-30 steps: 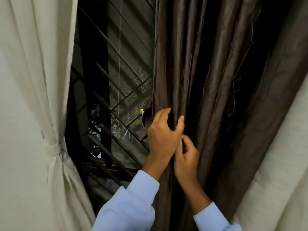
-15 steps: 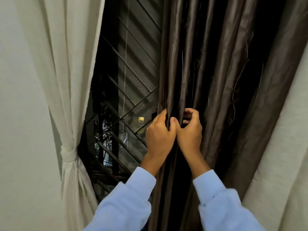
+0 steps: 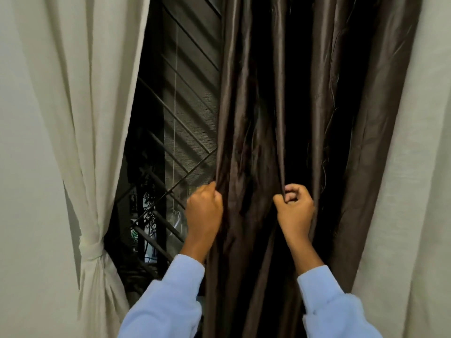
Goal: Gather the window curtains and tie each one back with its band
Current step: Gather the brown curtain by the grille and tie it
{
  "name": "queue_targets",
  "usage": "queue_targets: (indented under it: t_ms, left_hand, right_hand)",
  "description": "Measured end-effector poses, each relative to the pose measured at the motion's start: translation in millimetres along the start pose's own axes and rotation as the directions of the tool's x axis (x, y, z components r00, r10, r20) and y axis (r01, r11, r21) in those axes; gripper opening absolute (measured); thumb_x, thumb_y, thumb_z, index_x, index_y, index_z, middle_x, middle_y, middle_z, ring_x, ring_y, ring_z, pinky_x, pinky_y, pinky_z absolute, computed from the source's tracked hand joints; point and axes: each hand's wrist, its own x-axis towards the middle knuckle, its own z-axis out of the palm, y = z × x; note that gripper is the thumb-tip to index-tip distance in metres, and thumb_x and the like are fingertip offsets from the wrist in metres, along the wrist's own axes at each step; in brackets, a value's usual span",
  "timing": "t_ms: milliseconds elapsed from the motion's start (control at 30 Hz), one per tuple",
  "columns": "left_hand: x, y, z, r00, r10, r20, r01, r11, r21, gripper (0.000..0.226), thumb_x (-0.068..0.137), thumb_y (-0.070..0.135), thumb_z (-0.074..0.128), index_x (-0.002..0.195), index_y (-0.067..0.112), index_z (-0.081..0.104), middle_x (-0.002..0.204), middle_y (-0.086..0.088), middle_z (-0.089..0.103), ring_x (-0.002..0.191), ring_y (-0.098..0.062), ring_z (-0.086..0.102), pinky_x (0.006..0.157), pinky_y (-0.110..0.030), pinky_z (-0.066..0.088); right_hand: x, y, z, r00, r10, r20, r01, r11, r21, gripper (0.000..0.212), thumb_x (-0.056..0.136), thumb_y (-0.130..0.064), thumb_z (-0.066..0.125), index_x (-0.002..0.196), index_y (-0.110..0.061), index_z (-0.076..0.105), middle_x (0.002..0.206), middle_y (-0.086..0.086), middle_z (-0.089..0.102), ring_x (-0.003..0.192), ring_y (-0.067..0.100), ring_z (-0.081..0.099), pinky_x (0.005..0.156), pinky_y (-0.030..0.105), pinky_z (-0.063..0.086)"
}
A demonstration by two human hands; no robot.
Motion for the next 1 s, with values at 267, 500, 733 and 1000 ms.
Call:
queue_targets:
  t_ms: [267, 500, 733, 1000]
  left_hand:
    - [-21, 31, 8, 0.986, 0.115, 0.123, -0.124, 0.99, 0.068, 0.035, 0.078, -0.009, 0.063, 0.113, -0.005, 0.066, 0.081, -0.022, 0.071, 0.064, -0.034, 0.067, 0.055, -0.037, 0.055]
    - [-33, 54, 25, 0.972, 0.133, 0.196, -0.136, 0.991, -0.001, 0.042, 0.091, 0.004, 0.047, 0.133, 0.002, 0.052, 0.097, -0.018, 0.069, 0.083, -0.034, 0.066, 0.07, -0.042, 0.053]
    - [-38, 56, 23, 0.98, 0.073, 0.185, -0.064, 0.996, -0.055, 0.042, 0.093, 0.001, 0.047, 0.136, 0.001, 0.047, 0.098, -0.019, 0.069, 0.087, -0.029, 0.067, 0.076, -0.042, 0.054]
    - [-36, 55, 22, 0.976, 0.046, 0.212, -0.051, 0.999, 0.019, 0.045, 0.093, -0.002, 0.045, 0.138, 0.001, 0.044, 0.091, -0.018, 0.069, 0.084, -0.028, 0.067, 0.071, -0.039, 0.055]
  right_hand:
    - [-26, -1, -3, 0.983, -0.174, -0.057, 0.177, 0.983, 0.049, 0.025, 0.081, -0.004, 0.071, 0.097, -0.022, 0.065, 0.085, 0.0, 0.063, 0.073, 0.008, 0.062, 0.066, 0.023, 0.05]
    - [-61, 9, 14, 0.979, -0.156, 0.129, 0.13, 0.973, 0.19, 0.013, 0.085, -0.004, 0.073, 0.093, -0.014, 0.071, 0.088, -0.001, 0.069, 0.078, 0.011, 0.067, 0.062, 0.027, 0.054]
    - [-62, 8, 13, 0.965, -0.191, 0.18, 0.146, 0.961, 0.235, 0.015, 0.083, 0.004, 0.073, 0.09, -0.01, 0.075, 0.087, 0.001, 0.068, 0.079, 0.004, 0.065, 0.065, 0.011, 0.048]
    - [-72, 9, 14, 0.939, -0.213, 0.268, 0.158, 0.964, 0.213, 0.024, 0.079, 0.013, 0.071, 0.097, -0.001, 0.073, 0.093, 0.001, 0.066, 0.085, 0.0, 0.062, 0.07, 0.009, 0.046]
